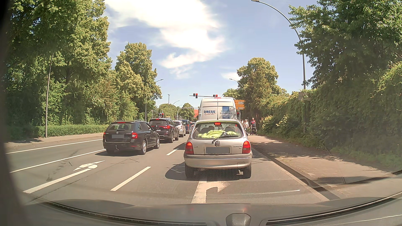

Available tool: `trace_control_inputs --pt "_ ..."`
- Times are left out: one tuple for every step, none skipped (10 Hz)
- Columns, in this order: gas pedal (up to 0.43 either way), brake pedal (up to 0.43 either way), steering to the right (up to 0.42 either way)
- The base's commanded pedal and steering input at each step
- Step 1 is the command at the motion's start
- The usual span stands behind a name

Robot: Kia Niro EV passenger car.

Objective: Follow the waypoints while adhering to traffic rules and regulations

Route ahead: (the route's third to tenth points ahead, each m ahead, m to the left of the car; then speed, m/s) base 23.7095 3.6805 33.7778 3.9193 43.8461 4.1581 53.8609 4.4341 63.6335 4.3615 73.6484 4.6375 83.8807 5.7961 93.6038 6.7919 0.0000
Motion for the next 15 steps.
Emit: trace_control_inputs --pt "0.000 0.226 0.008" --pt "0.000 0.226 0.008" --pt "0.000 0.232 0.008" --pt "0.000 0.232 0.008" --pt "0.000 0.232 0.008" --pt "0.000 0.232 0.008" --pt "0.000 0.232 0.008" --pt "0.000 0.232 0.008" --pt "0.000 0.232 0.008" --pt "0.000 0.232 0.008" --pt "0.000 0.238 0.007" --pt "0.000 0.232 0.008" --pt "0.000 0.232 0.008" --pt "0.000 0.238 0.008" --pt "0.000 0.232 0.008"
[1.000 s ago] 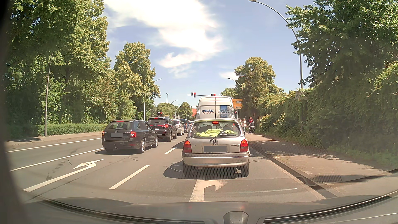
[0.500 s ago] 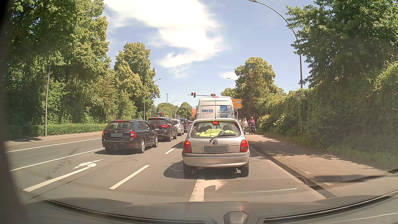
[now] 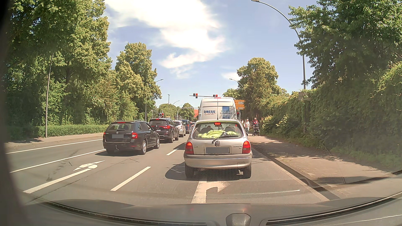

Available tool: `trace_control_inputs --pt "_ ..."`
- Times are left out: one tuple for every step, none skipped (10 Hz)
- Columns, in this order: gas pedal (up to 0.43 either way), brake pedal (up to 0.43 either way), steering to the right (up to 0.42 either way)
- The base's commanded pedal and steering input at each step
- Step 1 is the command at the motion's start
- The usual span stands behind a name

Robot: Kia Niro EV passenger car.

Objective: Follow the waypoints while adhering to traffic rules and regulations

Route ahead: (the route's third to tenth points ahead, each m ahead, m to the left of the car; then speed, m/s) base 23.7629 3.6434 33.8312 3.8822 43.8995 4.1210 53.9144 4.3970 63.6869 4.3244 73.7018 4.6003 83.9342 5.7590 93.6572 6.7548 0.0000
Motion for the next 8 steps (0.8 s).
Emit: trace_control_inputs --pt "0.000 0.238 0.008" --pt "0.000 0.238 0.008" --pt "0.000 0.232 0.008" --pt "0.000 0.232 0.008" --pt "0.000 0.238 0.008" --pt "0.000 0.238 0.008" --pt "0.000 0.238 0.008" --pt "0.000 0.232 0.008"
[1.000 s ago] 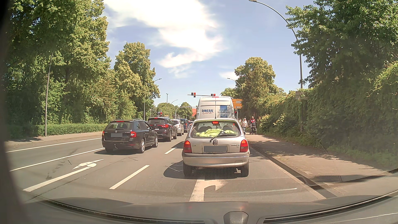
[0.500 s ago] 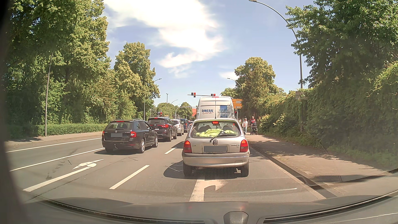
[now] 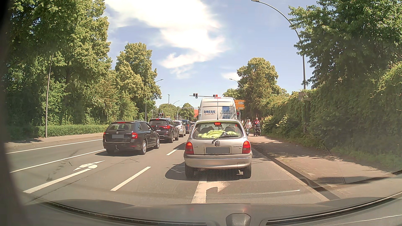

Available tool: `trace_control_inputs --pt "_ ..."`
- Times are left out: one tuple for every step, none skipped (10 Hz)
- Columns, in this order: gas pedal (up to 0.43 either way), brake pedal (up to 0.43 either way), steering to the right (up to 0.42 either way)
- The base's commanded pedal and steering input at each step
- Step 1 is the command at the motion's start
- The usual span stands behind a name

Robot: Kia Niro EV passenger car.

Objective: Follow the waypoints while adhering to traffic rules and regulations

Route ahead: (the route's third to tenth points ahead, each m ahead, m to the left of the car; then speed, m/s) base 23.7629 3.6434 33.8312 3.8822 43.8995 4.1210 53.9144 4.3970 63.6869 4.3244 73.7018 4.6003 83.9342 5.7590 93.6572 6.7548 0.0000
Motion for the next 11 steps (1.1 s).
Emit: trace_control_inputs --pt "0.000 0.238 0.008" --pt "0.000 0.238 0.008" --pt "0.000 0.238 0.007" --pt "0.000 0.232 0.008" --pt "0.000 0.238 0.008" --pt "0.000 0.238 0.008" --pt "0.000 0.232 0.007" --pt "0.000 0.238 0.007" --pt "0.000 0.238 0.008" --pt "0.000 0.238 0.007" --pt "0.000 0.238 0.008"
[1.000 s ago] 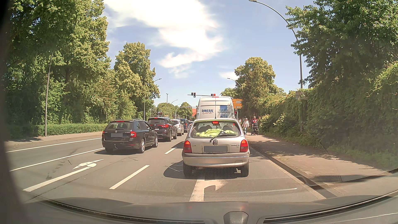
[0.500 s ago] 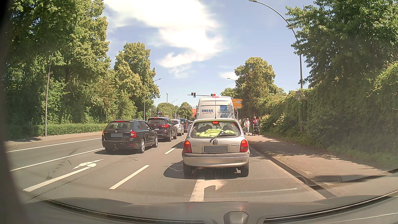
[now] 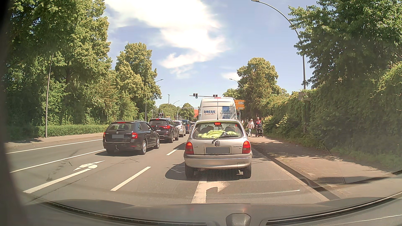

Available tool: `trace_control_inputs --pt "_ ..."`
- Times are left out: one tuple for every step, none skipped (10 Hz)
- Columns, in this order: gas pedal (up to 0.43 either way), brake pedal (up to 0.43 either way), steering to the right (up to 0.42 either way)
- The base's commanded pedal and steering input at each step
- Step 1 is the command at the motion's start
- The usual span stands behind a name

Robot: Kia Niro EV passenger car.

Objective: Follow the waypoints while adhering to traffic rules and regulations

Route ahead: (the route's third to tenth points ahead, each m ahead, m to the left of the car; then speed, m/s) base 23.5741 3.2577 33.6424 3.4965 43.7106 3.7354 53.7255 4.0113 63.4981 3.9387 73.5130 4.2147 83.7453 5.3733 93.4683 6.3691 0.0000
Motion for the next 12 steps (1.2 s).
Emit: trace_control_inputs --pt "0.000 0.238 0.007" --pt "0.000 0.238 0.008" --pt "0.000 0.238 0.008" --pt "0.000 0.238 0.007" --pt "0.000 0.238 0.008" --pt "0.000 0.238 0.008" --pt "0.000 0.238 0.008" --pt "0.000 0.238 0.007" --pt "0.000 0.238 0.007" --pt "0.000 0.238 0.007" --pt "0.000 0.238 0.007" --pt "0.000 0.238 0.008"
